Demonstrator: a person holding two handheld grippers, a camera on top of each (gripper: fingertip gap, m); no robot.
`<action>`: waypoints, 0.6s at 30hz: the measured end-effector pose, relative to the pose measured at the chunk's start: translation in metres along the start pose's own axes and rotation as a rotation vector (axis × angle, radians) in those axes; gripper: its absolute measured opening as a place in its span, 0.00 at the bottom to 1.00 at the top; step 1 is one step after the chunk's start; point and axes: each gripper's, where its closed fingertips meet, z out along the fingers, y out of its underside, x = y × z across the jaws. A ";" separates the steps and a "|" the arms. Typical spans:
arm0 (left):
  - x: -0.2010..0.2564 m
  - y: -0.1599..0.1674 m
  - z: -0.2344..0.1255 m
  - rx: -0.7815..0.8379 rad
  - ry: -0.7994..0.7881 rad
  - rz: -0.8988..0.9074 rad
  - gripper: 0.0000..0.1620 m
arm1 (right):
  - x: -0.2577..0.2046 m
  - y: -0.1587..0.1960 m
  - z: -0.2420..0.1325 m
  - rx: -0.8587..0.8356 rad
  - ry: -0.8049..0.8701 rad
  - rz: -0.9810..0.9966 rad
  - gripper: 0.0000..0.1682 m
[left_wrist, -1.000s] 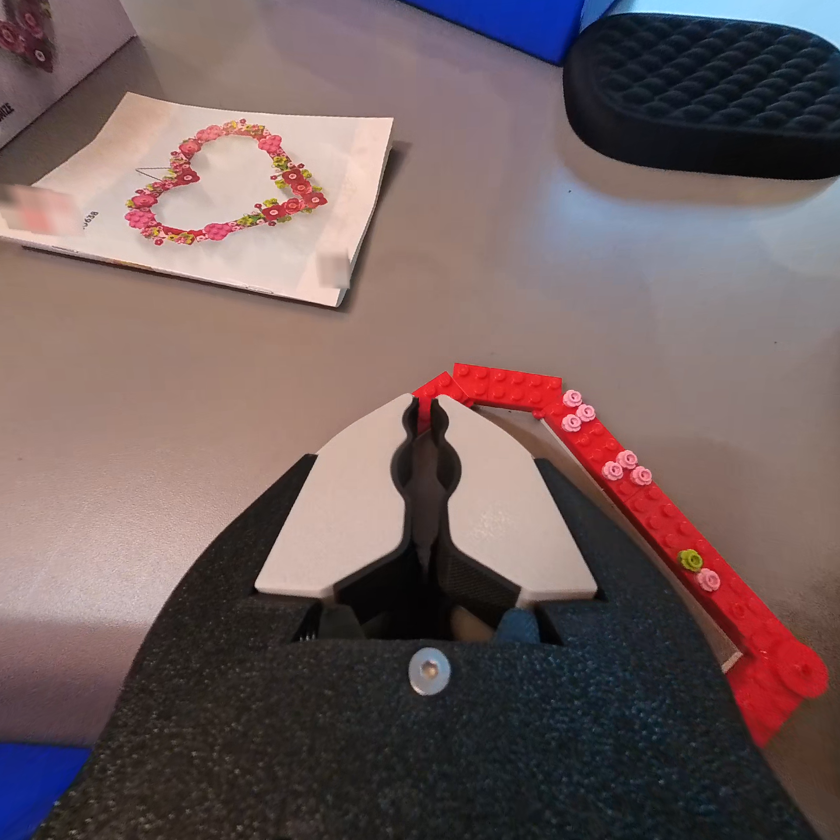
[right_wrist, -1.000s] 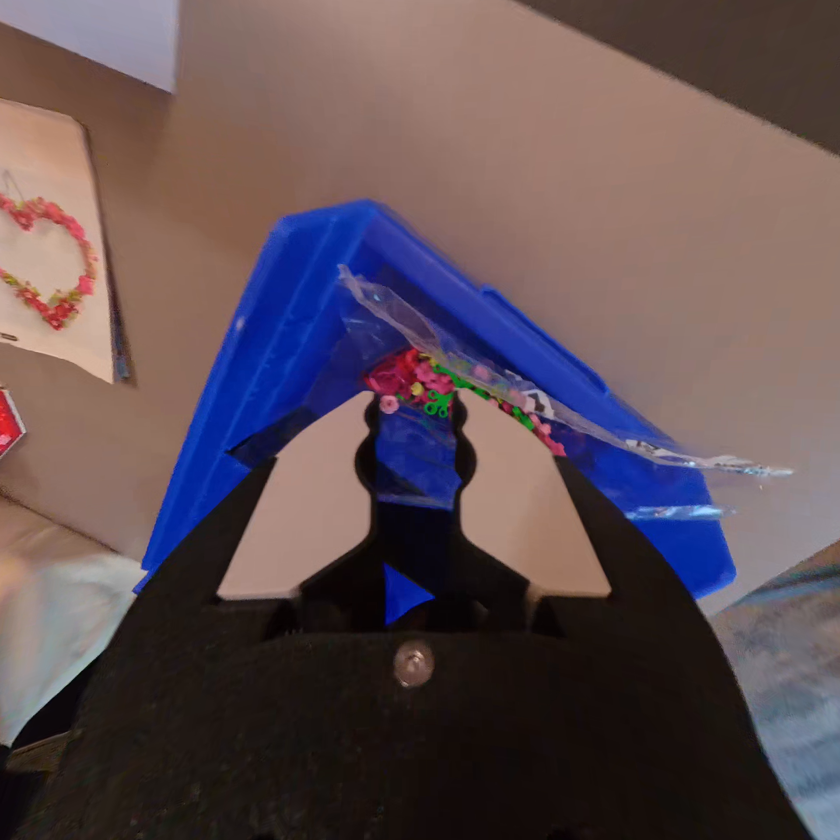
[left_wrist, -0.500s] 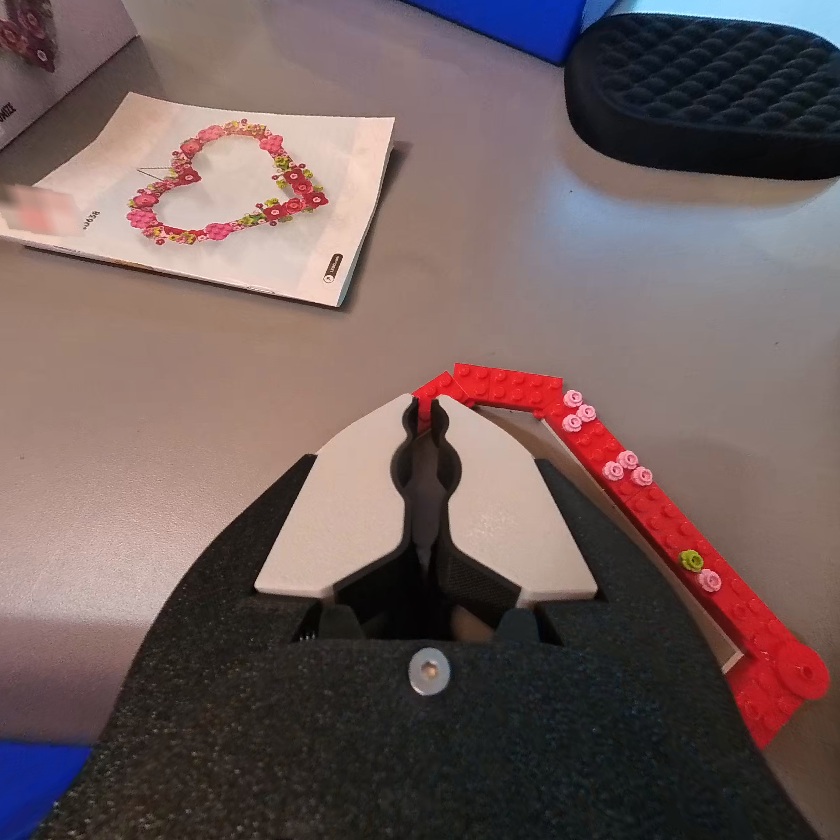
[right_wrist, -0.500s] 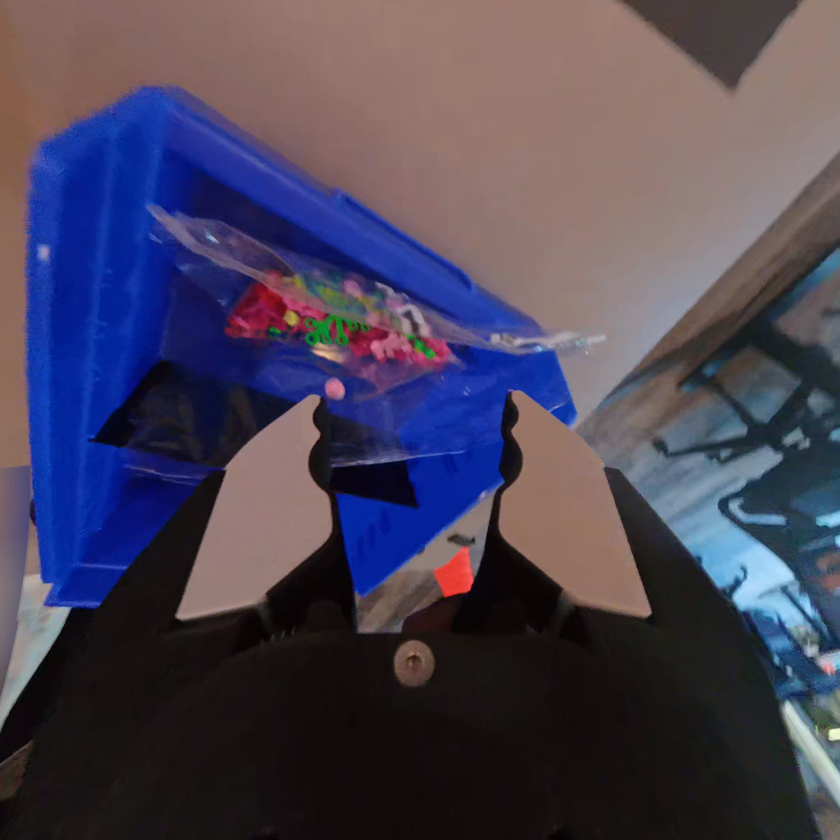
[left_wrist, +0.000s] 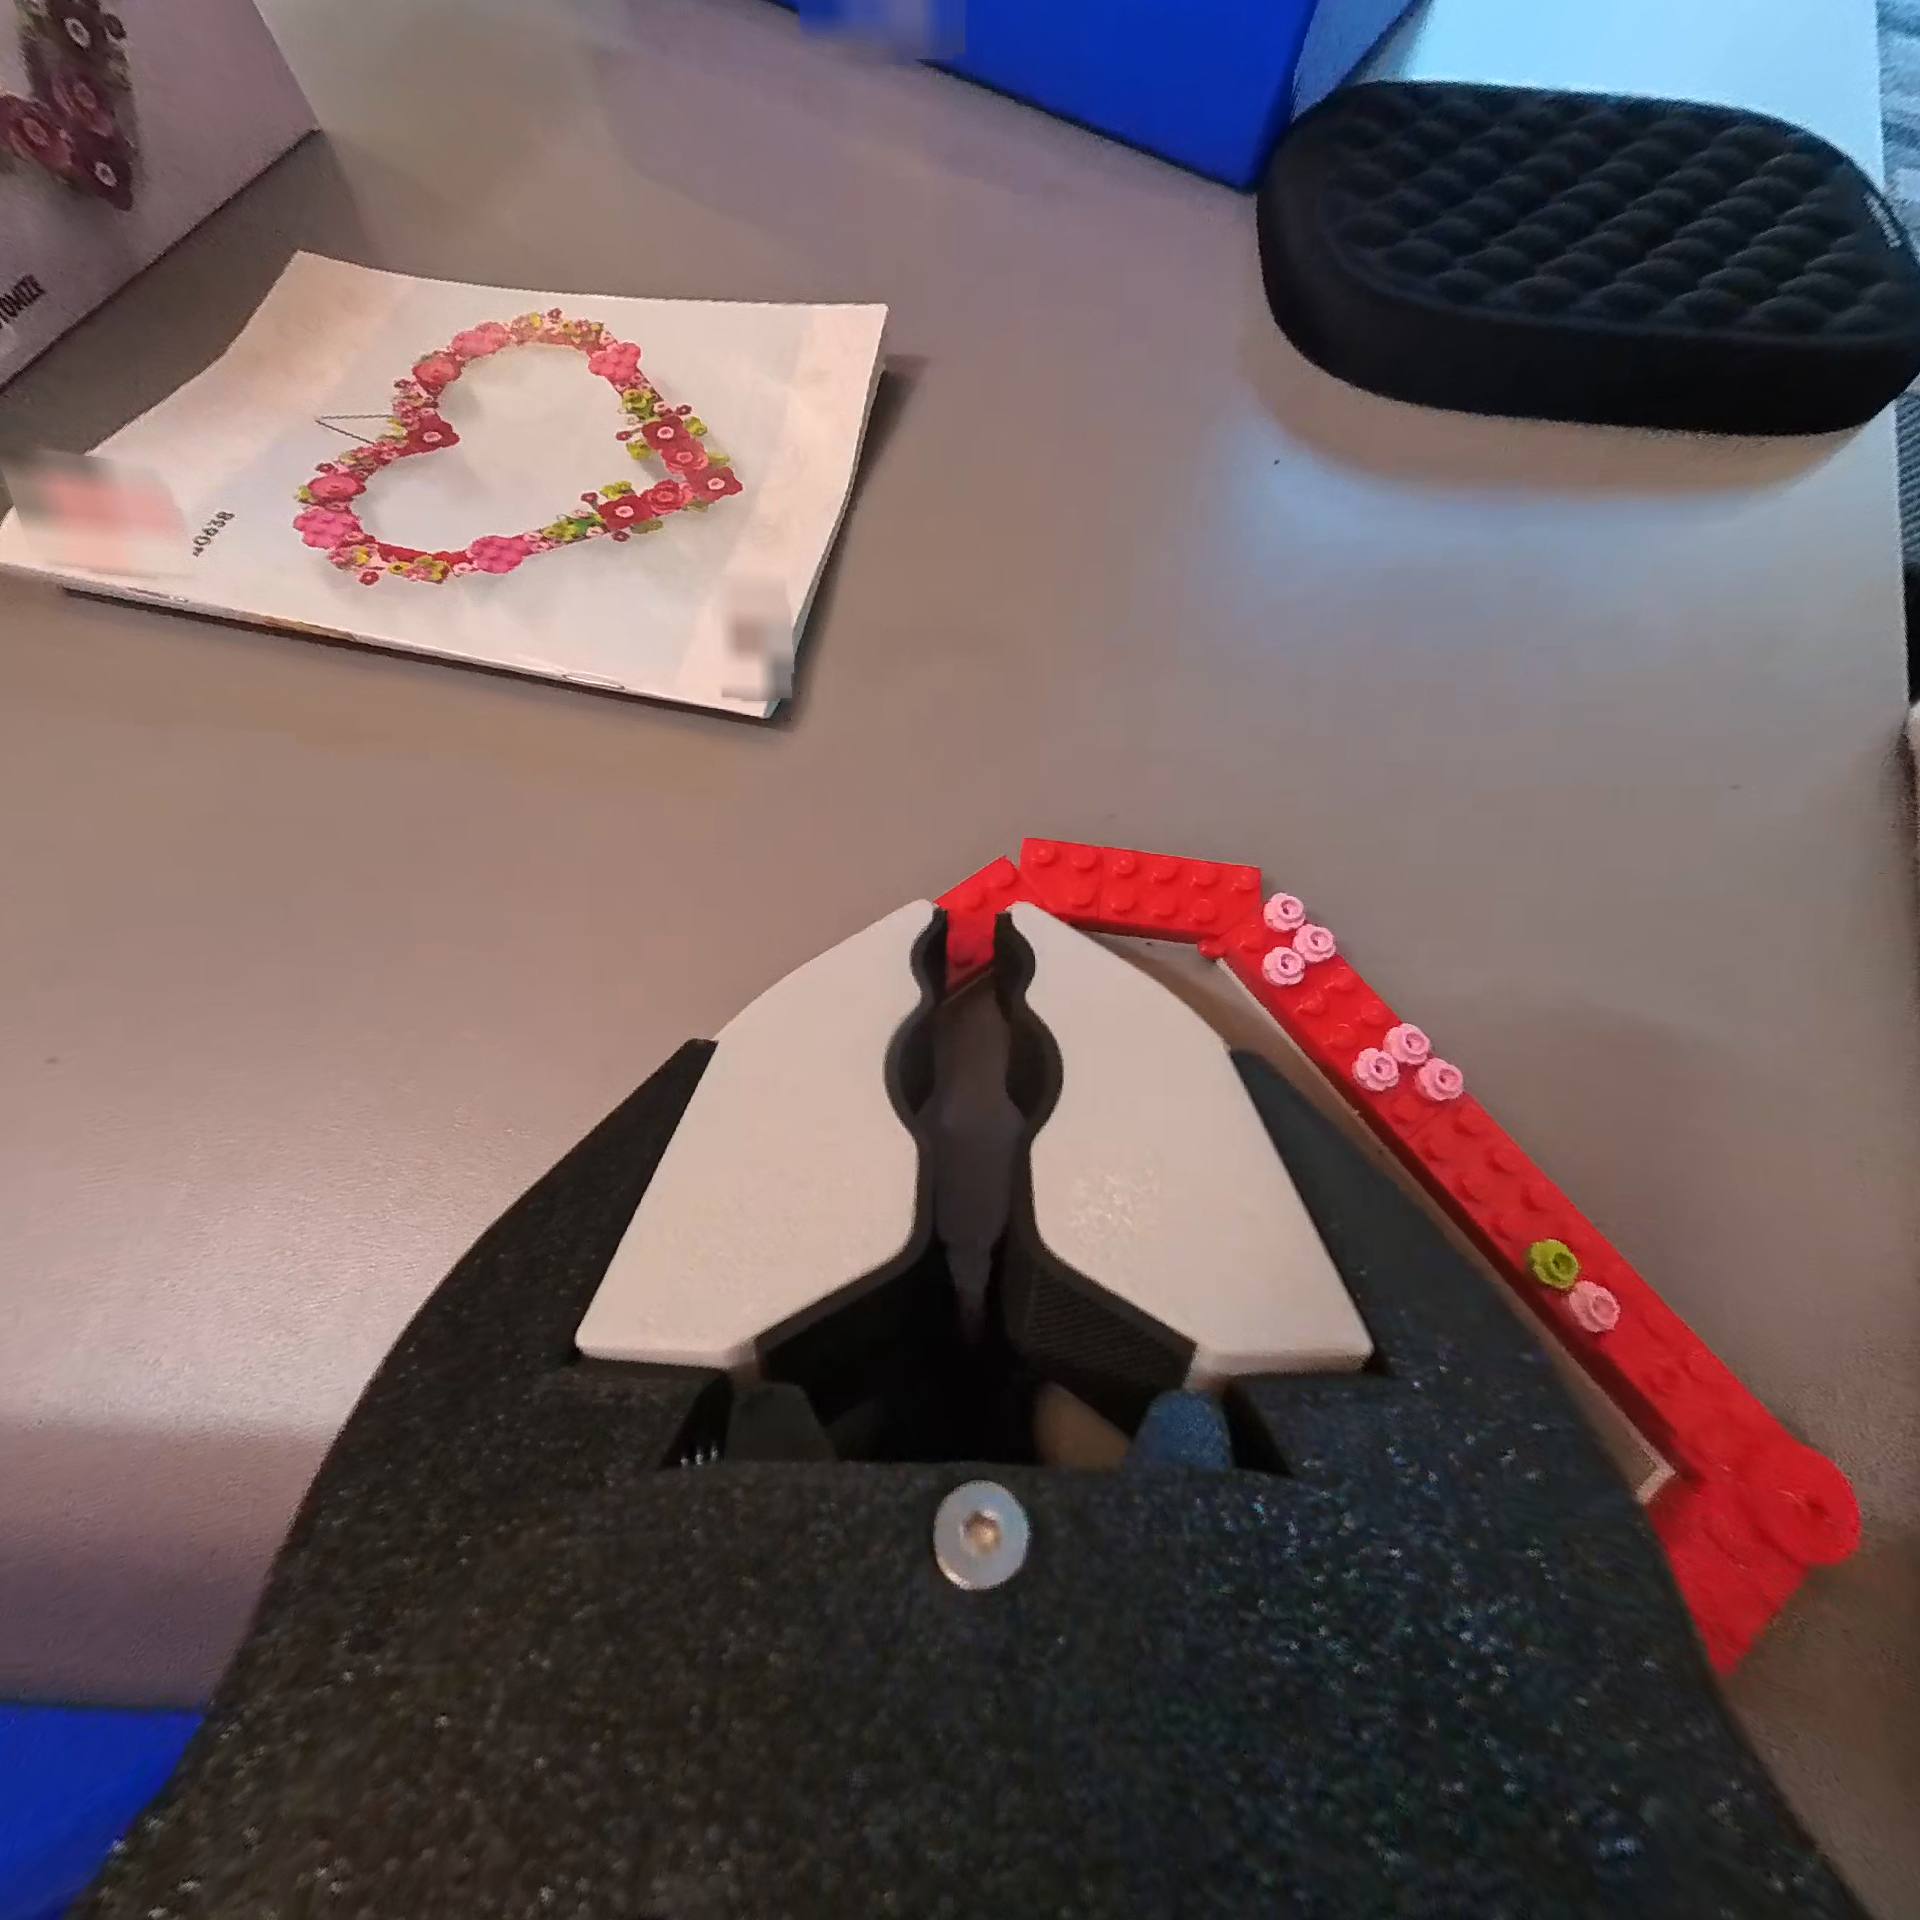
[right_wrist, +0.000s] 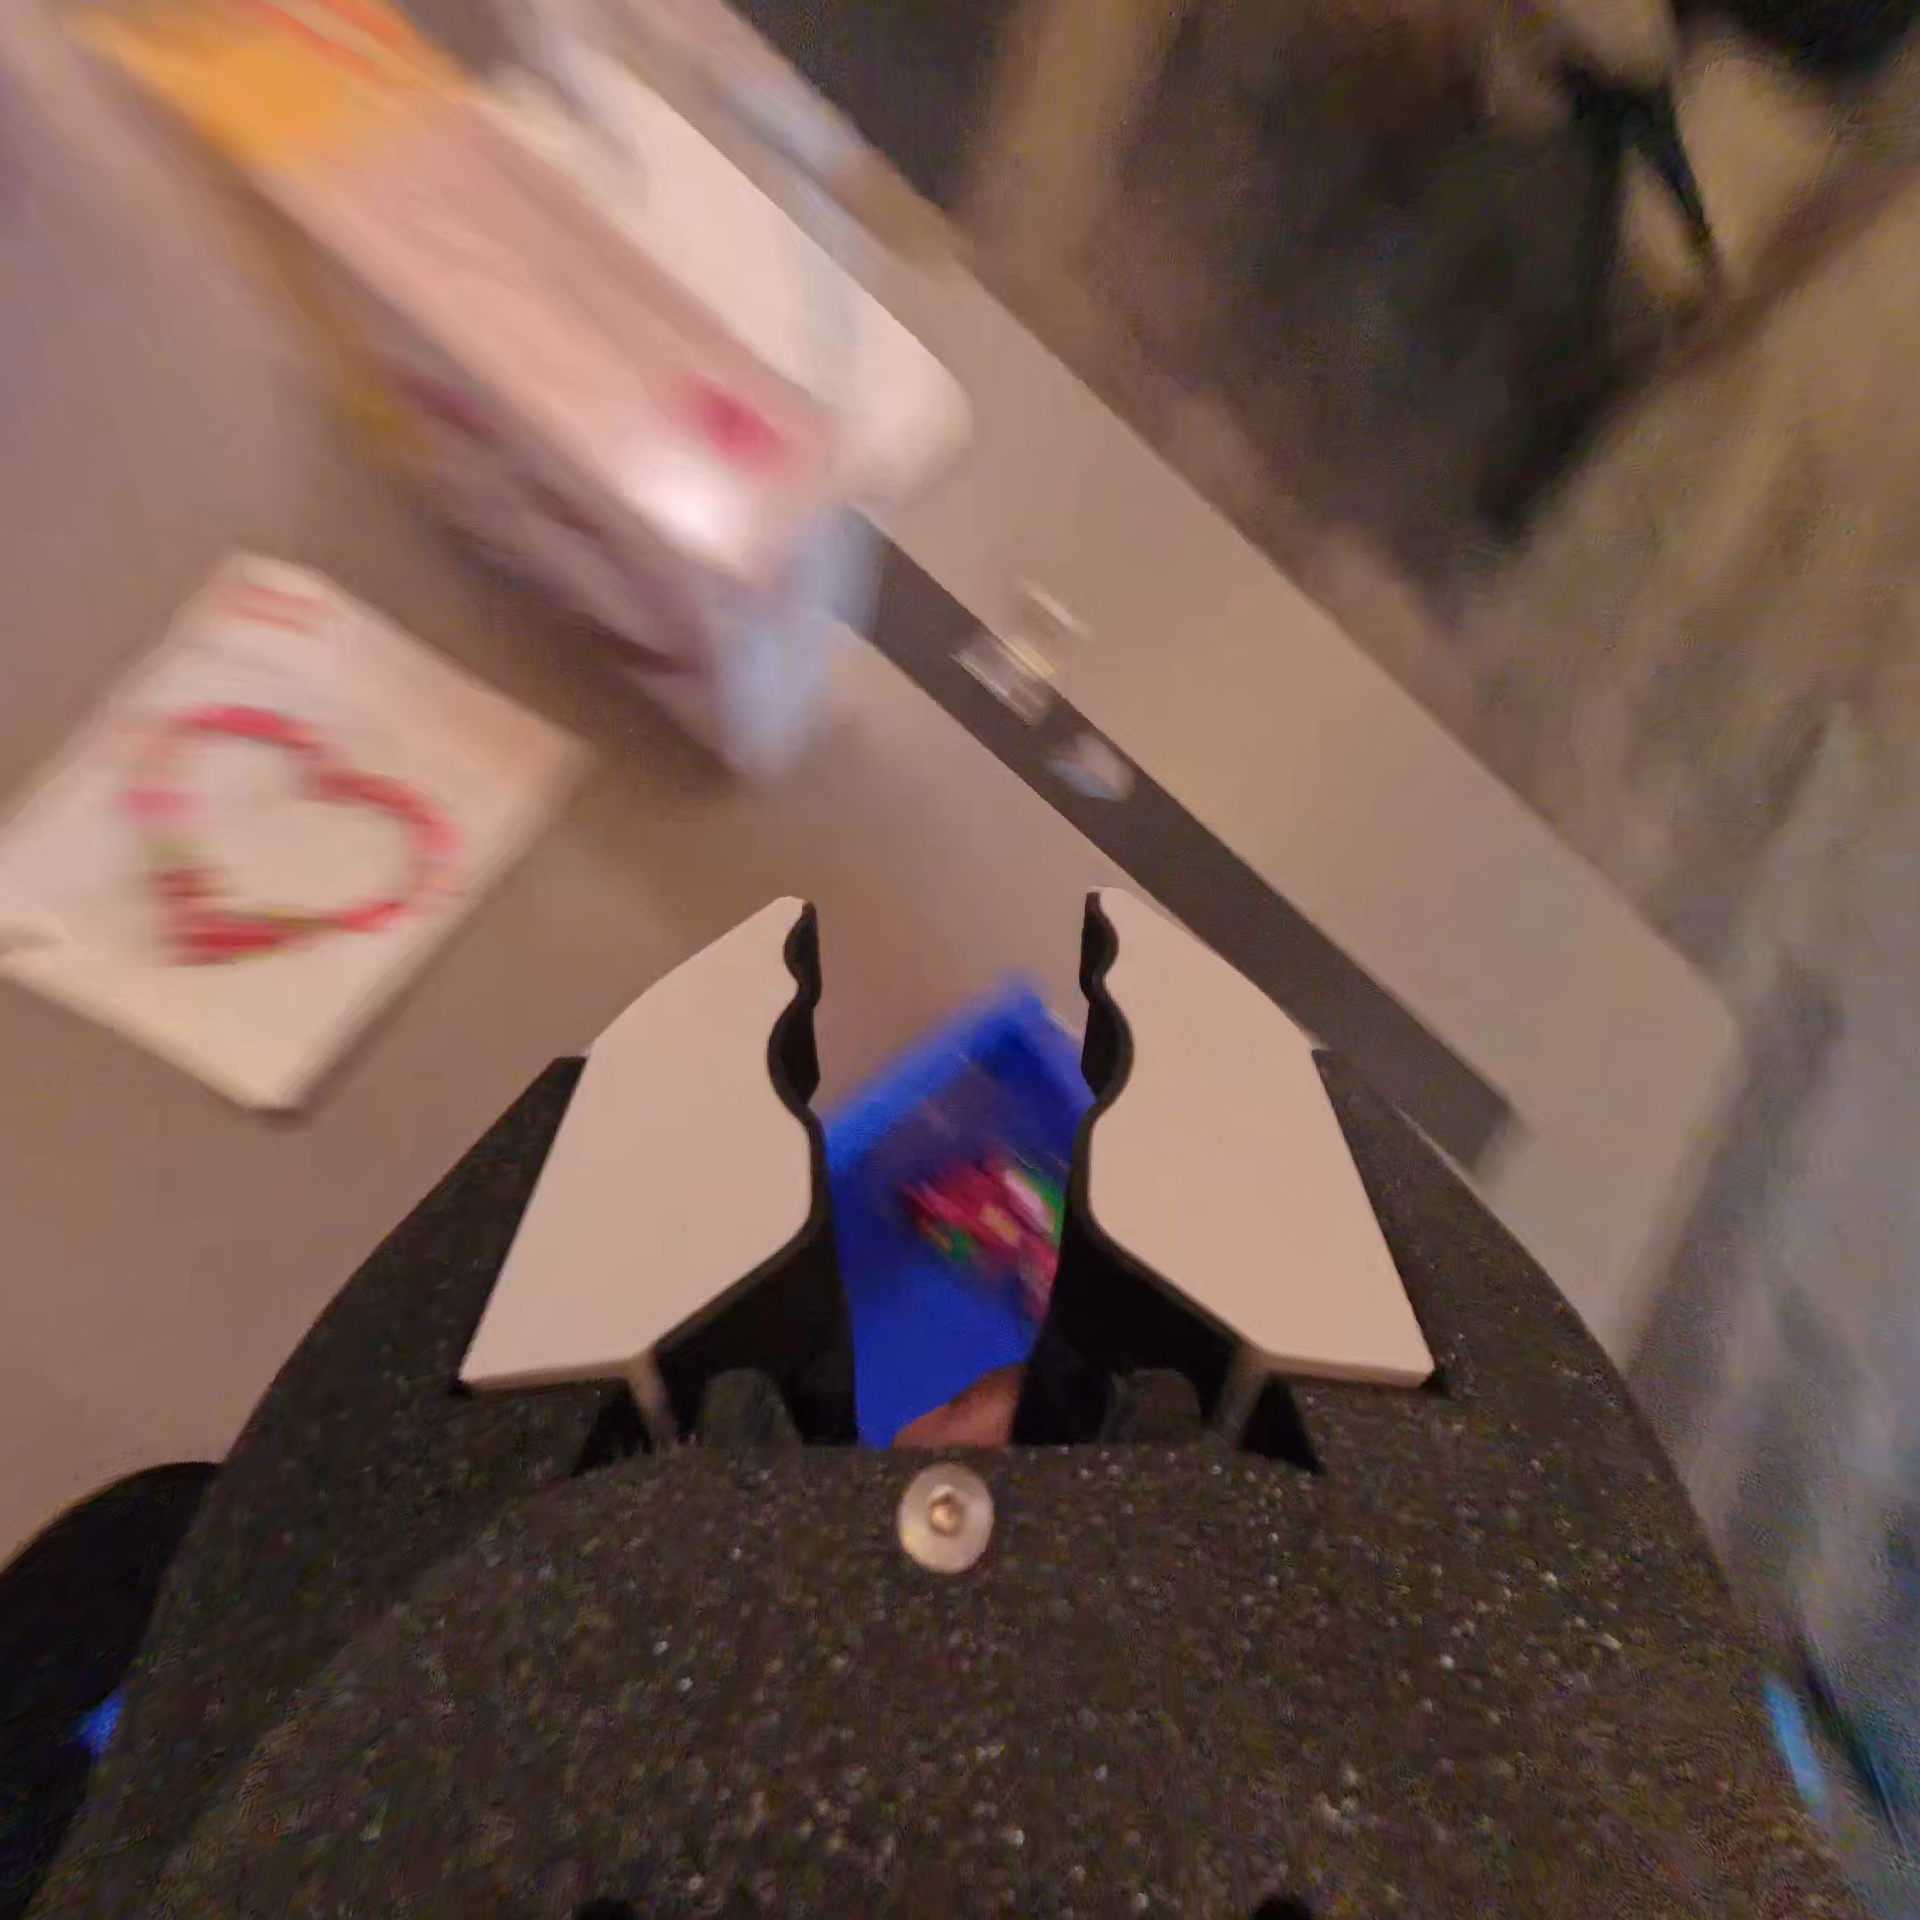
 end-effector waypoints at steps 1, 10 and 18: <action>0.001 -0.002 -0.002 0.009 0.006 0.006 0.05 | -0.051 -0.012 -0.005 0.119 -0.098 -0.073 0.28; 0.062 -0.007 -0.022 0.018 0.276 0.177 0.05 | -0.393 0.101 0.008 0.166 -0.819 -0.623 0.12; 0.062 0.006 -0.007 -0.114 0.175 0.126 0.11 | -0.406 0.099 0.021 0.250 -0.948 -0.803 0.08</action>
